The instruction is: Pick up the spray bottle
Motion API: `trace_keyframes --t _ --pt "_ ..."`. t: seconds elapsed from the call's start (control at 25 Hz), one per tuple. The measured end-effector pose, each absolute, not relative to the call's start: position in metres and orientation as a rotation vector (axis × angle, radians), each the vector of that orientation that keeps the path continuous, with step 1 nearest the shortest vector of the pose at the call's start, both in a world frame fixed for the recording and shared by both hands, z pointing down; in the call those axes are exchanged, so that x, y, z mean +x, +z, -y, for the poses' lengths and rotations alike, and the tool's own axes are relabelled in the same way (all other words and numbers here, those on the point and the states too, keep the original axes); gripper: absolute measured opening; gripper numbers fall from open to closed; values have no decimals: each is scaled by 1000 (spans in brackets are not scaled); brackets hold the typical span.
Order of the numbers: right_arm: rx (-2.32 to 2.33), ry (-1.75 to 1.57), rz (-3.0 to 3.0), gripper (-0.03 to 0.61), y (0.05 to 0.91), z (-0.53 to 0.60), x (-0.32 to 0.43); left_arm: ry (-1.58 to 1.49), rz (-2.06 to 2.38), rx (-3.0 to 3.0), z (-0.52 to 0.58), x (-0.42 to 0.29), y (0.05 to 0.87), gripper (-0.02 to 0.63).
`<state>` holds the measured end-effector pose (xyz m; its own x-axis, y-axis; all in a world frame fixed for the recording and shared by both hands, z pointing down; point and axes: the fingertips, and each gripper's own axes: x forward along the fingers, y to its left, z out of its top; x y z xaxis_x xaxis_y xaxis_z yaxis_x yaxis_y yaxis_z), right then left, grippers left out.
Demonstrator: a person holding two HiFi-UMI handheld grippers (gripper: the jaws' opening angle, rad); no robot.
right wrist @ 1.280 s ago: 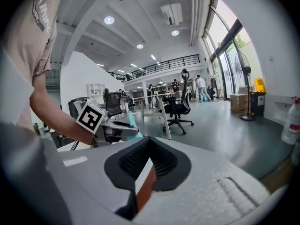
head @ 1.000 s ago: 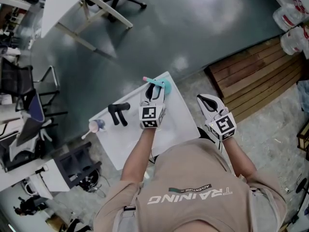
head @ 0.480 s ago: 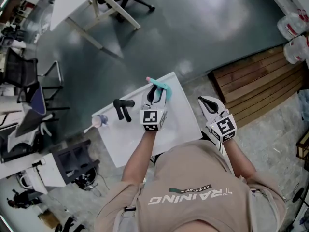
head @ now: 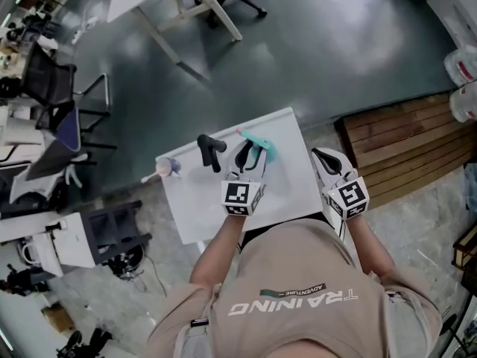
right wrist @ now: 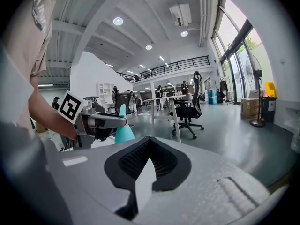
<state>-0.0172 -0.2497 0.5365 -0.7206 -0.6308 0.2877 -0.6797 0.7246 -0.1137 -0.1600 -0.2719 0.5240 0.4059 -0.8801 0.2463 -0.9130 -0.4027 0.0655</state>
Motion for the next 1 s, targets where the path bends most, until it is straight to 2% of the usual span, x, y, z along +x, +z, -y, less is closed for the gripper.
trace_keyframes --t 0.4,1.0 --pt "981 251 2752 2 524 237 -69 168 1660 2475 219 -202 483 147" --pt "827 82 2817 2 494 205 -125 104 1870 2374 163 -274 471 147"
